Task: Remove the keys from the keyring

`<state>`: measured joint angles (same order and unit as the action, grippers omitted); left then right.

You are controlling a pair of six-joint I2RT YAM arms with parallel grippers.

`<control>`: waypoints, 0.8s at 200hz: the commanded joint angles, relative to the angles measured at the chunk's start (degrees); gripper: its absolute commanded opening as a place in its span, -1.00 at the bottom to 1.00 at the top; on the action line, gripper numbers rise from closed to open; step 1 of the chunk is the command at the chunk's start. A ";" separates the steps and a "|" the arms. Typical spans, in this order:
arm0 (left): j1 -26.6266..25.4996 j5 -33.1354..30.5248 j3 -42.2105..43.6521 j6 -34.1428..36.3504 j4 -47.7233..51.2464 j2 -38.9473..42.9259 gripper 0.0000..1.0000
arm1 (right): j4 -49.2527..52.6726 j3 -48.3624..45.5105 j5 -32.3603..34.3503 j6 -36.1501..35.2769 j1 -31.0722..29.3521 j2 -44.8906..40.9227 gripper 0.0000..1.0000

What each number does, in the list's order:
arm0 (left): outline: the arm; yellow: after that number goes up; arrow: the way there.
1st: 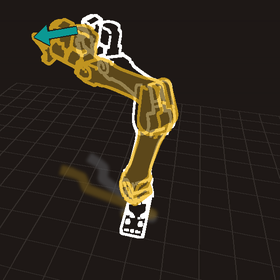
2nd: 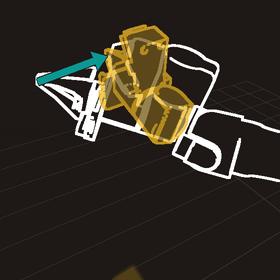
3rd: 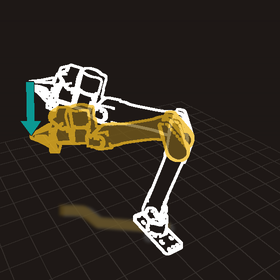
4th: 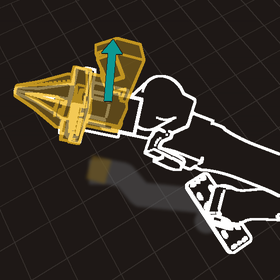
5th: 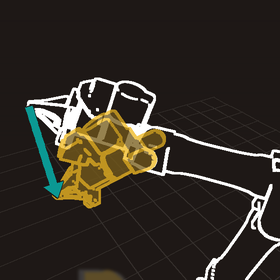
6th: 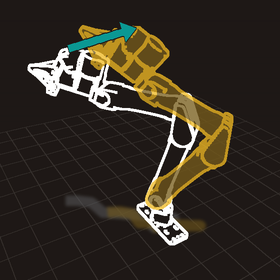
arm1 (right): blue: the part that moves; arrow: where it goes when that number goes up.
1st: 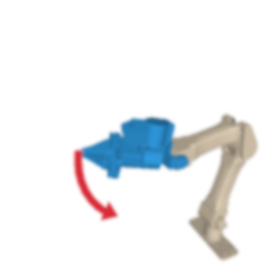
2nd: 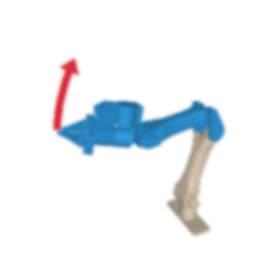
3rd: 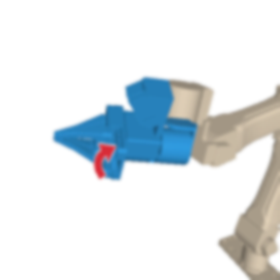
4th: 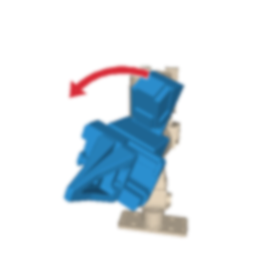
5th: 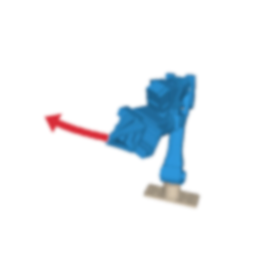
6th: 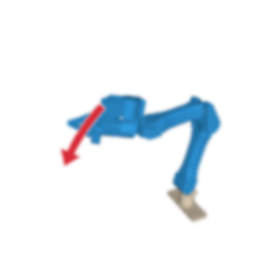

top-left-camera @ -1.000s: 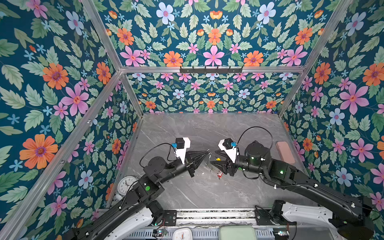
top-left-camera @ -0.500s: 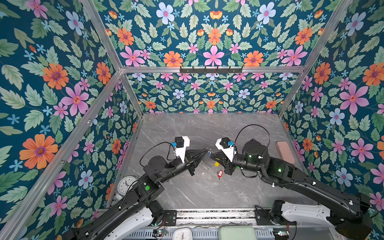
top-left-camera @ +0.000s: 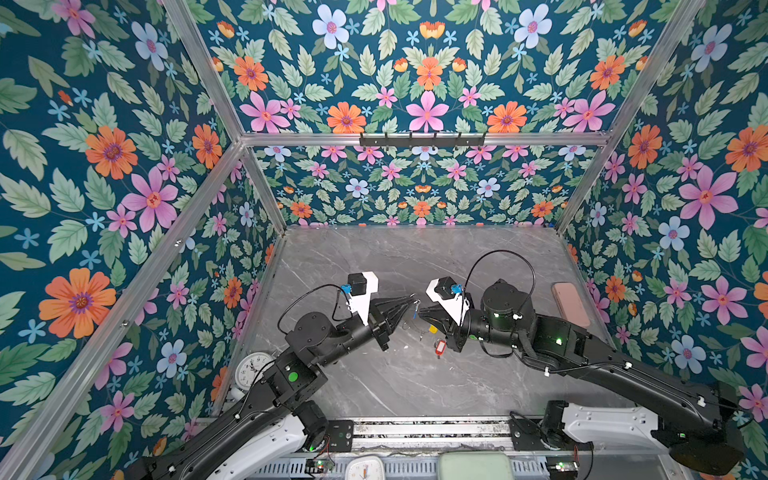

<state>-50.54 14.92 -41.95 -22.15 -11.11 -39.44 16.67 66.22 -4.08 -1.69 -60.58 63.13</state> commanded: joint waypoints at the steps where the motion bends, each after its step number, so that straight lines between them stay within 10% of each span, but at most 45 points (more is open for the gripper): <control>1: 0.03 -2.75 -0.32 1.10 0.49 0.07 -1.00 | -0.85 0.83 0.60 -0.25 -0.57 0.30 -1.00; 97: 0.06 -0.88 4.41 1.47 -8.17 0.40 -1.00 | -0.60 2.46 -2.65 -0.97 -5.00 3.44 -1.00; 130: 0.09 1.05 7.03 1.85 -11.38 2.74 -1.00 | 1.30 2.02 -6.80 -1.83 -5.07 1.29 -0.23; 160: 0.09 2.77 8.62 1.72 -13.51 4.61 -1.00 | 3.03 1.18 -14.56 -2.26 -1.81 -2.54 -0.03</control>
<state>-50.52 15.35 -33.91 -21.02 -19.66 -35.92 19.09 67.85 -8.95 -3.20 -64.88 63.07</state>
